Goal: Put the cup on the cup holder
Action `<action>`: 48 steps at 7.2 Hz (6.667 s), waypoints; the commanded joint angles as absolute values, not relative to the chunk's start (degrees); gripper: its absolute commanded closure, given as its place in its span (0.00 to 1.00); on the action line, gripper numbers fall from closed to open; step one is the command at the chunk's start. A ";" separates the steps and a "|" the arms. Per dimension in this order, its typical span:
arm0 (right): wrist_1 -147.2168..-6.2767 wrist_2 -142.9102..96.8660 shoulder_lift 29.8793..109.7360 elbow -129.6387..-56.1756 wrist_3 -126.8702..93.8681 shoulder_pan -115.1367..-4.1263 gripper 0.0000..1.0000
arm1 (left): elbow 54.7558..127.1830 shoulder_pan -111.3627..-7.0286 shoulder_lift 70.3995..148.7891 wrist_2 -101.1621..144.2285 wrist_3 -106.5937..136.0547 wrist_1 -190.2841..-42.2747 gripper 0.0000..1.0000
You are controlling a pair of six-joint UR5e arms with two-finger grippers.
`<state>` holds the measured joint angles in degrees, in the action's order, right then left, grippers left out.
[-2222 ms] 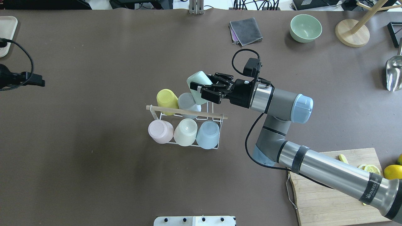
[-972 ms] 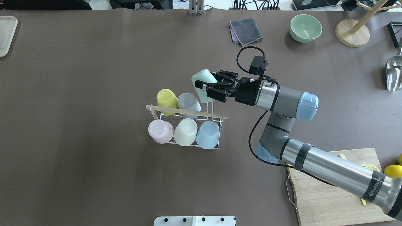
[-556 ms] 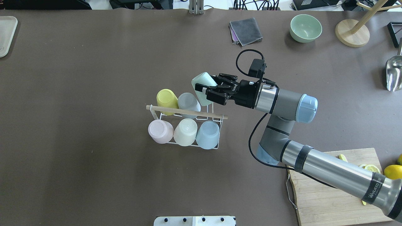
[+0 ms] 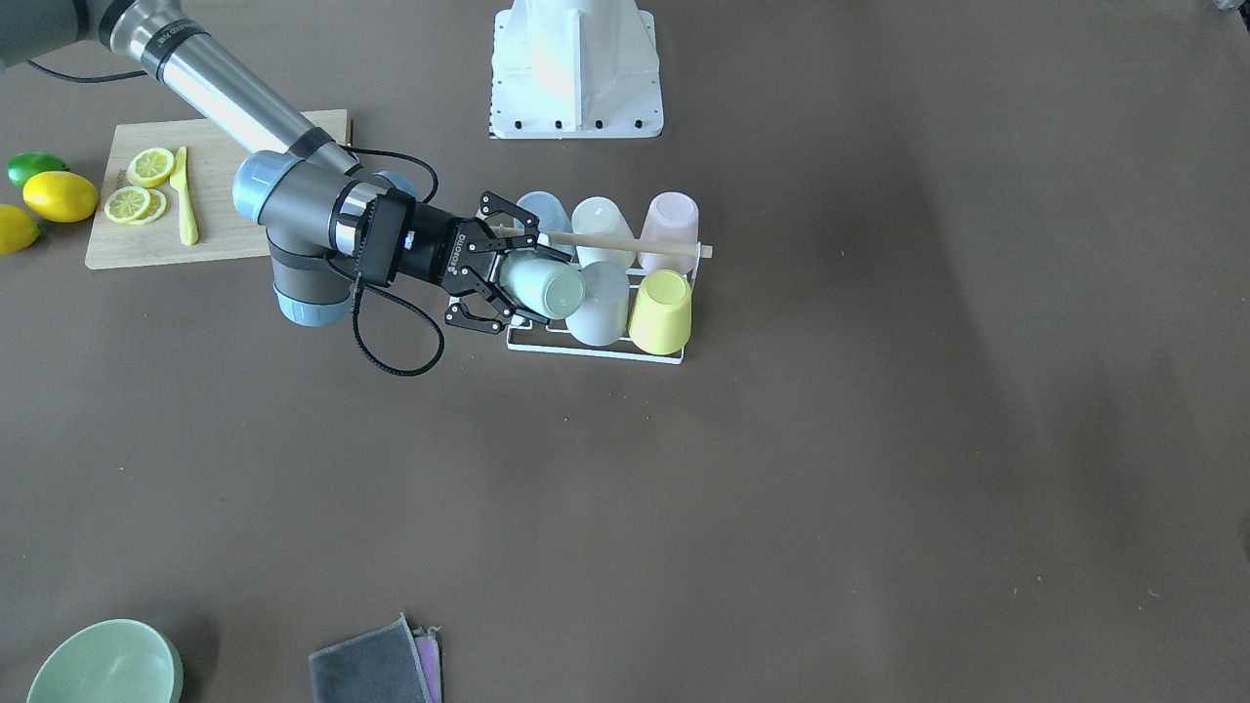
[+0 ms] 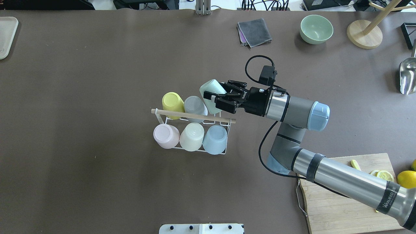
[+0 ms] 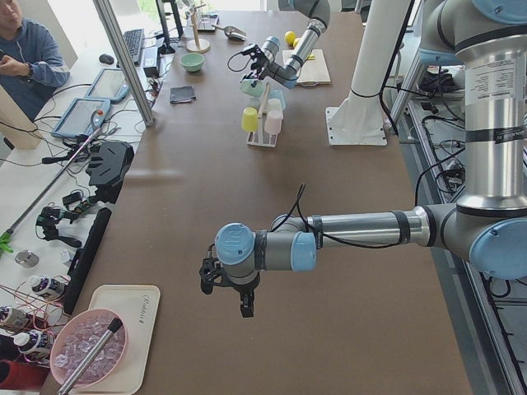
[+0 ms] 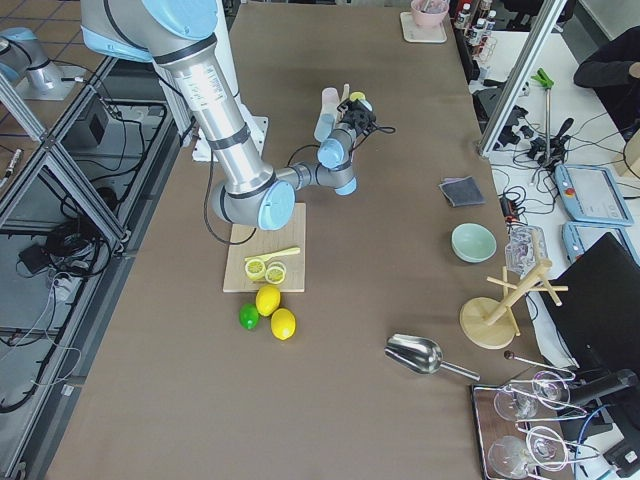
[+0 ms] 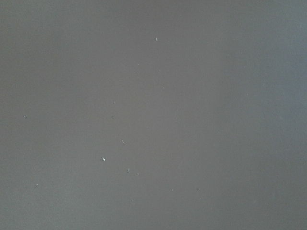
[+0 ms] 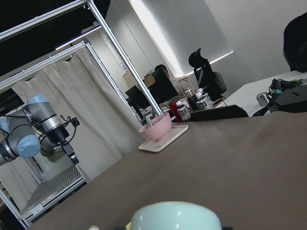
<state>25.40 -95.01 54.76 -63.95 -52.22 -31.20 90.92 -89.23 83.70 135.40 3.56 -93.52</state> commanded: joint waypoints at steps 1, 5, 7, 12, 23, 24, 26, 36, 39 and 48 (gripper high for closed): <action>25.49 -94.92 54.93 -63.98 -52.21 -30.94 1.00 | 90.70 -89.21 84.02 135.61 3.69 -93.69 0.01; 25.58 -94.49 55.28 -64.33 -52.38 -31.03 0.01 | 90.79 -89.12 84.81 135.62 3.60 -93.78 0.01; 25.58 -94.39 55.28 -64.60 -52.65 -31.46 0.00 | 90.79 -89.21 84.90 135.62 3.60 -93.78 0.01; 14.64 -94.75 55.81 -64.51 -55.87 -41.19 0.00 | 90.79 -89.12 84.90 135.62 3.60 -93.78 0.01; -72.74 -118.93 80.49 -104.06 -55.21 -56.03 0.00 | 90.79 -89.12 84.90 135.26 3.43 -93.87 0.01; -76.17 -121.27 82.94 -104.32 -48.84 -58.77 0.00 | 90.79 -89.12 84.90 135.26 3.43 -93.87 0.01; -90.62 -122.08 83.23 -104.68 -30.86 -64.57 0.00 | 90.79 -89.12 84.99 135.26 3.43 -93.87 0.01; -100.11 -132.10 93.86 -96.07 4.48 -92.02 0.00 | 90.79 -89.12 84.99 135.18 3.52 -93.87 0.01; -100.11 -132.19 93.87 -95.37 4.40 -92.02 0.00 | 90.62 -89.03 85.08 135.18 3.43 -94.04 0.01; -100.02 -132.19 94.22 -95.36 4.48 -92.11 0.00 | 87.63 -89.03 85.34 135.09 3.43 -95.98 0.01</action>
<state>-100.03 -132.19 94.11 -95.36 4.52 -92.11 87.71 -89.08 85.25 135.12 3.43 -95.82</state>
